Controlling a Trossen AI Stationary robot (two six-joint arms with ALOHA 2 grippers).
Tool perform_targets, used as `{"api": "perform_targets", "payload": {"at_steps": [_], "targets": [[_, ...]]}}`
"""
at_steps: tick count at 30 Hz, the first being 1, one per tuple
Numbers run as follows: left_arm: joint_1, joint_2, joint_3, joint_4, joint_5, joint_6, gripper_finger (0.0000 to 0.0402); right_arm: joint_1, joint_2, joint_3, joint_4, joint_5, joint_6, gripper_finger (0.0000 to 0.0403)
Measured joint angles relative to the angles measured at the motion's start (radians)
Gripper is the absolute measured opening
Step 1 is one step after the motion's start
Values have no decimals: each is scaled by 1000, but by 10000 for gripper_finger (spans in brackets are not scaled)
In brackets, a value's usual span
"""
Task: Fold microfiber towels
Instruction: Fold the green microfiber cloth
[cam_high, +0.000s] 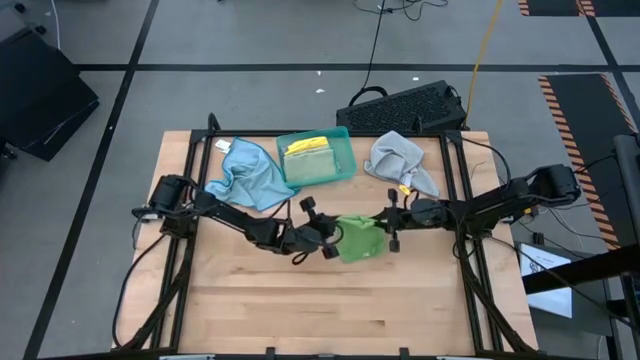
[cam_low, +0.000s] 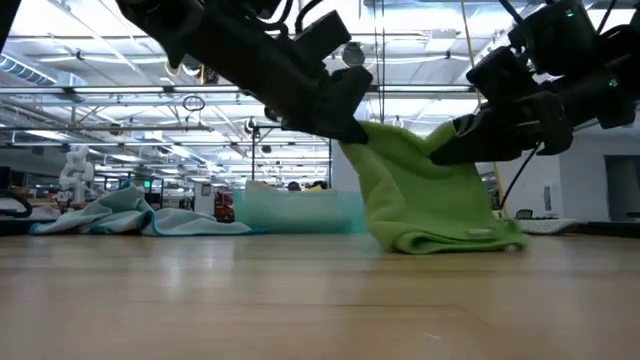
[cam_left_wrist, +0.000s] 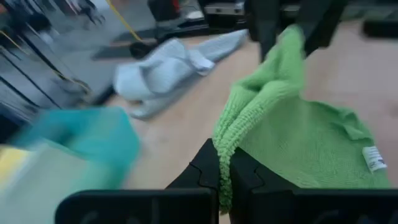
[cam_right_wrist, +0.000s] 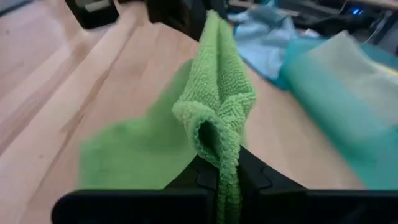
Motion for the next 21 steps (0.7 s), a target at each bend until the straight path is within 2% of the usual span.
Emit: {"api": "perform_targets", "payload": {"at_steps": [2, 3, 8, 15, 19, 21], "targets": [[11, 0, -1, 23, -10, 79, 5, 1, -1, -14, 32, 0, 3, 10], [17, 1, -2, 37, 17, 109, 5, 1, 0, -22, 35, -1, 15, 10], [45, 0, -1, 11, 235, 113, 5, 1, 0, -57, 33, -1, 69, 10], [43, 1, -1, -35, 207, 73, 5, 2, -1, -99, 107, 0, 54, 13], [25, 1, -1, -1, 181, 218, 5, 11, 0, -100, 129, -30, 145, 13], [20, 1, -1, 40, 133, 290, 6, 11, 0, -100, 135, -51, 184, 13]]}}
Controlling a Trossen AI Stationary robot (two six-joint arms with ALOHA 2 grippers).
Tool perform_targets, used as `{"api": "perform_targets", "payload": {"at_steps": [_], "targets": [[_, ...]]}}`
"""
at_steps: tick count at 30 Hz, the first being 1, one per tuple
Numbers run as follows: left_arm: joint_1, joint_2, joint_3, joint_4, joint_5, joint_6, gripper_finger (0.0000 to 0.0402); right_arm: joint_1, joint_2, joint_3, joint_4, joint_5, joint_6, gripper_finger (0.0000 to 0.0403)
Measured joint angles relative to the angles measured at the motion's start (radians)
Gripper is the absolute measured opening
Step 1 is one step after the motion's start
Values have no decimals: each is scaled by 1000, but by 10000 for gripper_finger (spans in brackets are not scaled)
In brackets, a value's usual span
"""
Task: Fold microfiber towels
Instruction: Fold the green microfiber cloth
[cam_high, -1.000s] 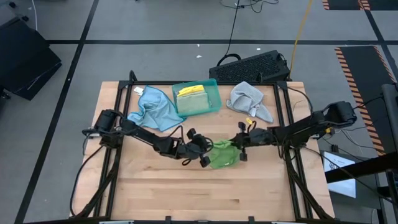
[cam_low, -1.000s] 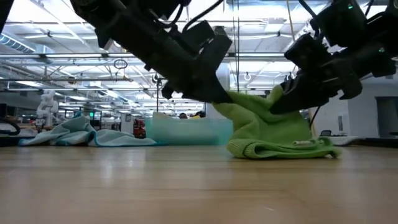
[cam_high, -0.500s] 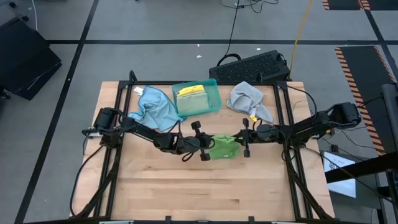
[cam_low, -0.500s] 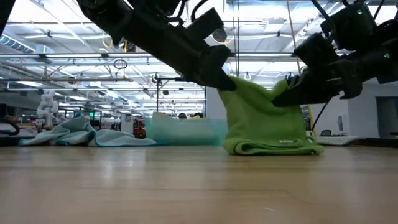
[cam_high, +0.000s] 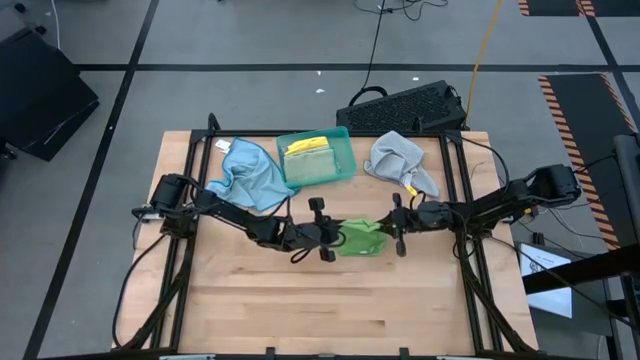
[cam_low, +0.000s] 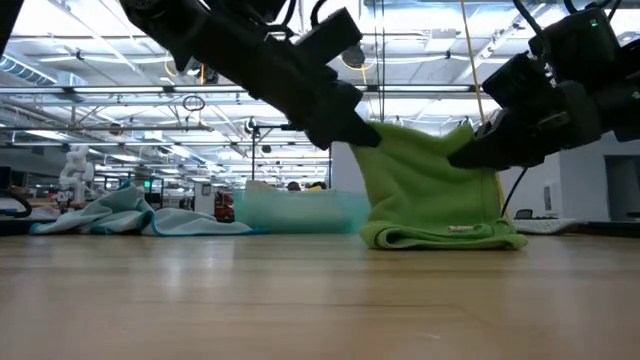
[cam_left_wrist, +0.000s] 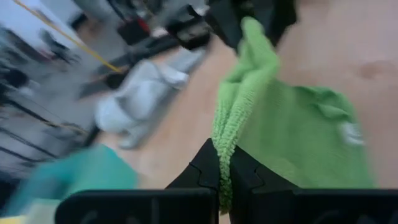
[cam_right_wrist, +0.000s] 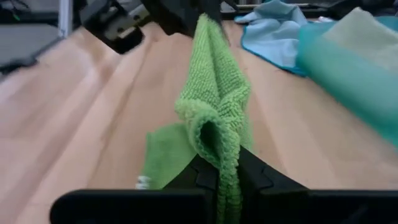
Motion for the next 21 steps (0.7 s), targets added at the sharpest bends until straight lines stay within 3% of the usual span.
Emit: {"api": "perform_targets", "payload": {"at_steps": [5, 13, 21], "targets": [[8, 0, 0, 1, -40, 21, 6, -1, 0, 2, -9, 4, 46, 13], [8, 0, 0, -60, 17, -214, 32, 0, 0, 0, -10, 3, 4, 13], [31, 14, -1, -149, 61, -537, 117, 0, 1, -1, -11, 2, -45, 13]]}}
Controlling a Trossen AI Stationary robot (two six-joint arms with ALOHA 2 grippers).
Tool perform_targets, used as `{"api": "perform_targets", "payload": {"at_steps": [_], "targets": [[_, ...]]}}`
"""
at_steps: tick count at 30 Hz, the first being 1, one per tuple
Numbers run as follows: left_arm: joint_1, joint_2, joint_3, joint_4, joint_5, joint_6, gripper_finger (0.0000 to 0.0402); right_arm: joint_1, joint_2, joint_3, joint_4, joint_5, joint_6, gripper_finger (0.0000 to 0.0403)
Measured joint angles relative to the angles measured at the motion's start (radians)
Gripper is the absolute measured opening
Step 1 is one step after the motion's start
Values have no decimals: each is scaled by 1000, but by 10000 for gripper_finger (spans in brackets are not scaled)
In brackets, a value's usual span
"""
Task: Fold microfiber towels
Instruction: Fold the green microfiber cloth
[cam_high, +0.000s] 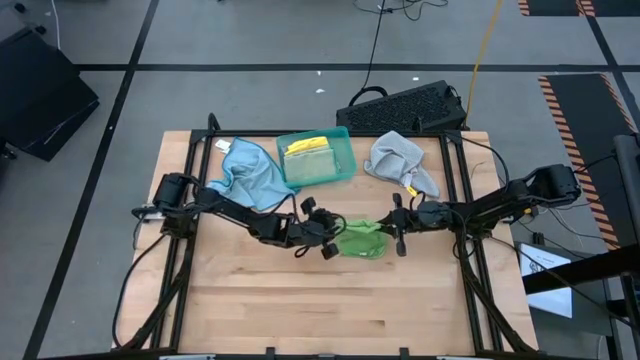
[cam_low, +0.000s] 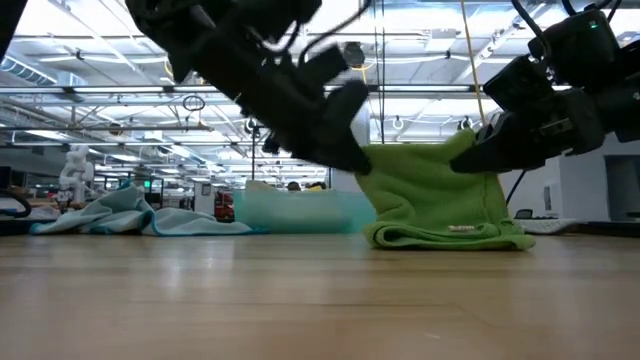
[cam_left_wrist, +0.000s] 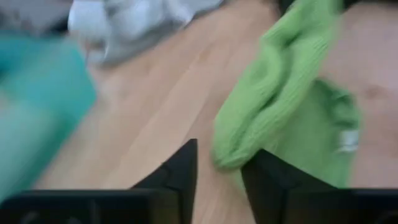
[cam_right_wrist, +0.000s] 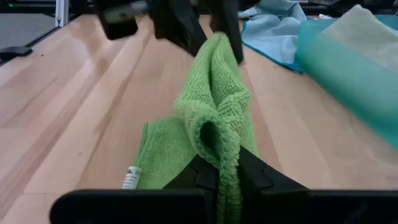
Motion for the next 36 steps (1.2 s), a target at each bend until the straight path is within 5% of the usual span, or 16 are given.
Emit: {"api": "perform_targets", "payload": {"at_steps": [10, 23, 27, 33, 36], "targets": [[12, 30, -7, -211, 60, -303, 226, 0, 0, 0, 0, 2, -14, 13], [113, 30, -5, 100, 195, -26, 243, 0, 0, 1, 2, 2, -18, 13], [129, 30, -5, 95, 222, 14, 199, 0, 0, 1, -2, 3, -21, 13], [103, 20, -5, 135, 191, 110, 25, 0, 0, 2, -12, 44, -44, 13], [77, 13, 3, 226, 74, 267, 18, -1, -1, 2, -8, 84, -85, 13]]}}
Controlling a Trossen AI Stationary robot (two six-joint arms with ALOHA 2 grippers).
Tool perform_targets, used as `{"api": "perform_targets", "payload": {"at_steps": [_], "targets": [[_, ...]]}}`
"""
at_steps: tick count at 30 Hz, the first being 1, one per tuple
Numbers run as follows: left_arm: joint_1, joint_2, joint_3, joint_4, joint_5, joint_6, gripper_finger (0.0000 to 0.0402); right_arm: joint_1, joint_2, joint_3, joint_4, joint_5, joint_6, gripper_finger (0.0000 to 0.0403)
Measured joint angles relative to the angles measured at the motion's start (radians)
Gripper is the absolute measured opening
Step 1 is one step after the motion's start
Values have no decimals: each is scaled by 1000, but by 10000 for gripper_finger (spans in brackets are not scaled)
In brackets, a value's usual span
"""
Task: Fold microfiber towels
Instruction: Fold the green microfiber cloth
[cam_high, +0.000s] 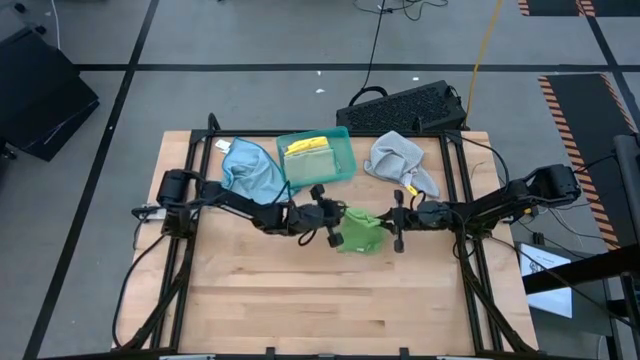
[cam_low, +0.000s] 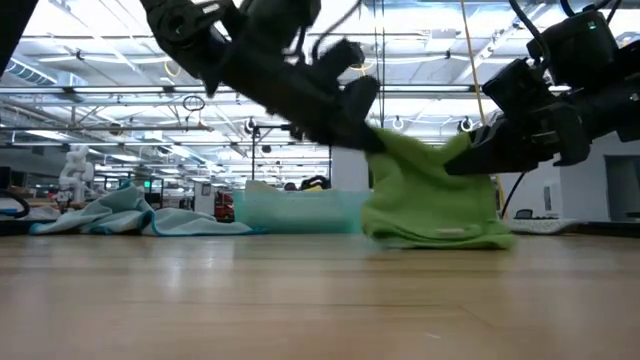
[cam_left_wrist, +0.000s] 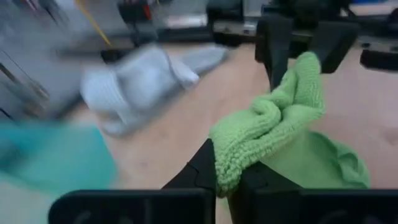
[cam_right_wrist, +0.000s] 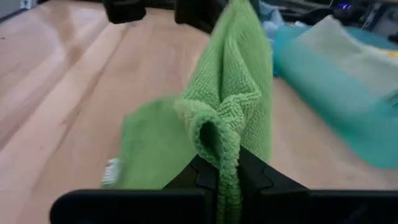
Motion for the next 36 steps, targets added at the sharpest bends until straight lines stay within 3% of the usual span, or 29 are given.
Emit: {"api": "perform_targets", "payload": {"at_steps": [4, 10, 16, 18, 22, 26, 31, 36], "targets": [[-26, 0, 7, -11, -71, 267, 18, 1, -1, 1, 8, -9, -43, 13], [-37, 2, 7, -133, -25, 144, 7, 4, 0, 1, 2, -22, 18, 13], [-139, -15, 12, -35, 311, 52, 10, 55, 0, 0, 184, -312, 315, 13], [-188, -31, 23, 19, 376, 18, 6, 111, 0, 1, 270, -344, 409, 13], [-268, -49, 64, 95, 375, 0, 11, 247, 0, 36, 323, -275, 493, 13], [-298, -59, 97, -35, 235, 0, 9, 299, 0, 67, 199, -211, 529, 13], [-252, -30, 95, -246, 79, -115, 10, 291, 0, 69, -12, -109, 394, 13], [-200, 32, 95, -302, 62, -174, 14, 257, 0, 69, -172, 47, 221, 13]]}}
